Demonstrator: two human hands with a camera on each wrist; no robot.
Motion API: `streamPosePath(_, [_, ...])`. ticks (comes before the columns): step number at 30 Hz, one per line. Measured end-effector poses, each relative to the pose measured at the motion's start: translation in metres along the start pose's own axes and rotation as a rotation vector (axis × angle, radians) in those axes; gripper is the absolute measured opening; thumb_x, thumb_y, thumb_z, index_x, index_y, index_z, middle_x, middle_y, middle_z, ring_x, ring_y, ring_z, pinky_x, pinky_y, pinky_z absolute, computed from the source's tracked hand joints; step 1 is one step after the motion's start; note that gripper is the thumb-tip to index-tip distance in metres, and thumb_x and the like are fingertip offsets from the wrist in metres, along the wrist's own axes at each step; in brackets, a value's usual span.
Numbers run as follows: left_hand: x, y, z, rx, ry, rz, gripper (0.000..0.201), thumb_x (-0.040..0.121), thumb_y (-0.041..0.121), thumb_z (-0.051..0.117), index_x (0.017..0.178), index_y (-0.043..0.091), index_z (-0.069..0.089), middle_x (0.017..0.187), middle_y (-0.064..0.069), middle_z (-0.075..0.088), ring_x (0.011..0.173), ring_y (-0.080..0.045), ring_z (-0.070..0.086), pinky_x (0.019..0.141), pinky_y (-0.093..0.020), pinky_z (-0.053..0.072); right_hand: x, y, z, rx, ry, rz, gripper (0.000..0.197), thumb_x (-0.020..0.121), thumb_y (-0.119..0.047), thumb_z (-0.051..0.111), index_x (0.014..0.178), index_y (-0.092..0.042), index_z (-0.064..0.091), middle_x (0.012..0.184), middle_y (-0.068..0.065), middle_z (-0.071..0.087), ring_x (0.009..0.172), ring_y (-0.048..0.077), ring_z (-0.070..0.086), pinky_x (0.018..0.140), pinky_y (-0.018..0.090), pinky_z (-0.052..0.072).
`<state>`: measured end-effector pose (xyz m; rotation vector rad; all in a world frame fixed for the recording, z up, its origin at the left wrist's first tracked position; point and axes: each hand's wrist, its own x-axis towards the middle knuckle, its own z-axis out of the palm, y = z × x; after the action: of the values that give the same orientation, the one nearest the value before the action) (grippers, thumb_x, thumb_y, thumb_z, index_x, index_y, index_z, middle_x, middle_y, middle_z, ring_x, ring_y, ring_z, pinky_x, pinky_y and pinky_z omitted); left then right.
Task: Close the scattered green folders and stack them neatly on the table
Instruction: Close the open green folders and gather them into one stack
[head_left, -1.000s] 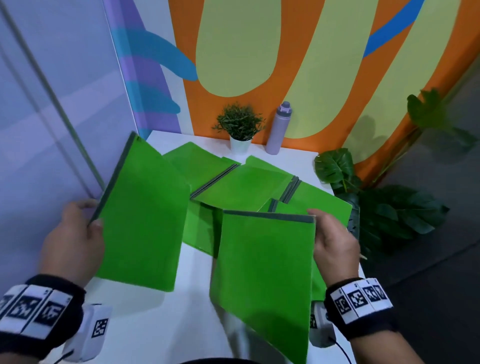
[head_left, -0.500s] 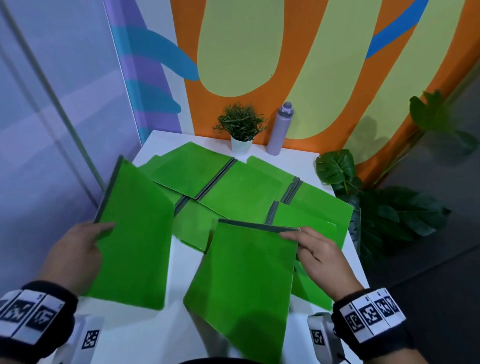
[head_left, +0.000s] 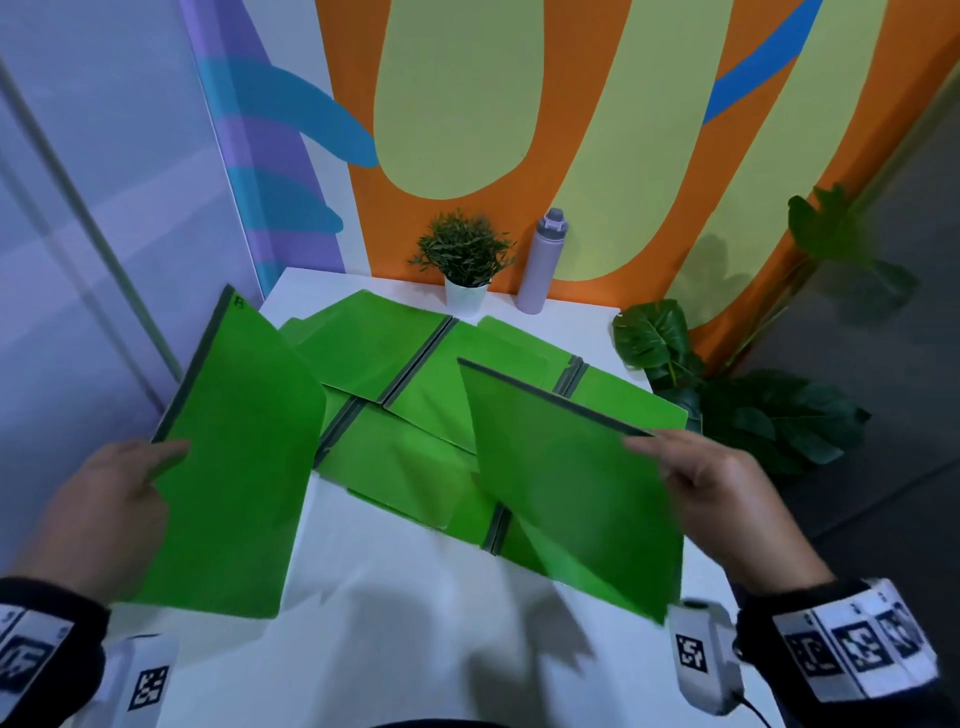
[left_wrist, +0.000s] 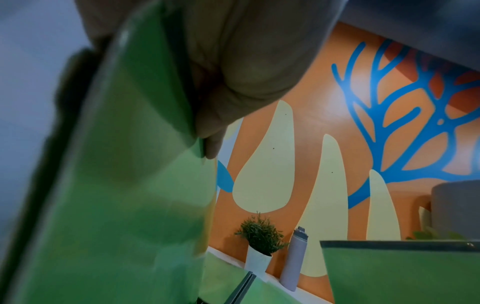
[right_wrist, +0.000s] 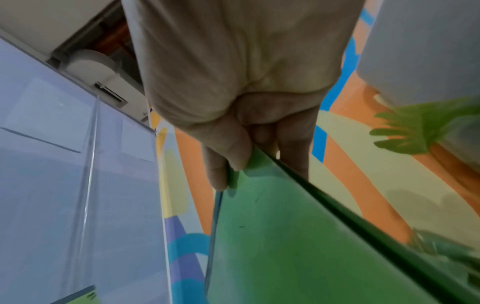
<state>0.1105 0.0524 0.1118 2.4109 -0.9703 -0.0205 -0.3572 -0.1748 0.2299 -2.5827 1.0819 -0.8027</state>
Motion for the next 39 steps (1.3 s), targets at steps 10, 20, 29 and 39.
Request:
streamPosePath(10, [-0.041, 0.112, -0.019, -0.246, -0.254, -0.067, 0.067, 0.074, -0.018, 0.046, 0.130, 0.016, 0.059, 0.127, -0.022, 0.059, 0.069, -0.024, 0.053, 0.052, -0.011, 0.043, -0.007, -0.025, 0.025, -0.079, 0.180, -0.157, 0.071, 0.063, 0.013, 0.039, 0.121, -0.020, 0.063, 0.121, -0.002, 0.066, 0.091, 0.013, 0.067, 0.070, 0.027, 0.056])
streamPosePath(20, [-0.066, 0.108, 0.123, -0.783, -0.702, -0.523, 0.080, 0.057, 0.063, 0.079, 0.113, 0.009, 0.058, 0.114, -0.012, 0.066, 0.109, -0.032, 0.061, 0.095, -0.053, 0.050, -0.060, -0.046, 0.167, 0.095, -0.526, -0.357, 0.054, 0.075, -0.006, 0.038, 0.127, -0.017, 0.049, 0.119, 0.007, 0.067, 0.099, 0.018, 0.066, 0.073, 0.030, 0.058])
streamPosePath(29, [-0.070, 0.144, 0.074, -0.494, -0.559, -0.277, 0.030, 0.088, 0.001, 0.057, 0.106, 0.015, 0.036, 0.091, -0.006, 0.050, 0.084, -0.022, 0.054, 0.078, -0.038, 0.051, -0.042, 0.007, 0.188, 0.220, -0.457, 0.119, 0.065, 0.088, -0.013, 0.054, 0.141, -0.035, 0.025, 0.152, 0.005, 0.030, 0.139, 0.013, 0.023, 0.117, 0.033, 0.016])
streamPosePath(39, [-0.055, 0.143, 0.060, -0.572, -0.613, -0.245, 0.050, 0.095, 0.004, 0.045, 0.134, 0.026, 0.023, 0.112, -0.012, 0.055, 0.101, -0.025, 0.054, 0.089, -0.035, 0.046, 0.034, 0.025, 0.178, 0.770, -0.121, 0.759, 0.041, 0.093, -0.003, 0.049, 0.129, -0.020, 0.042, 0.121, 0.011, 0.054, 0.116, 0.029, 0.051, 0.091, 0.039, 0.045])
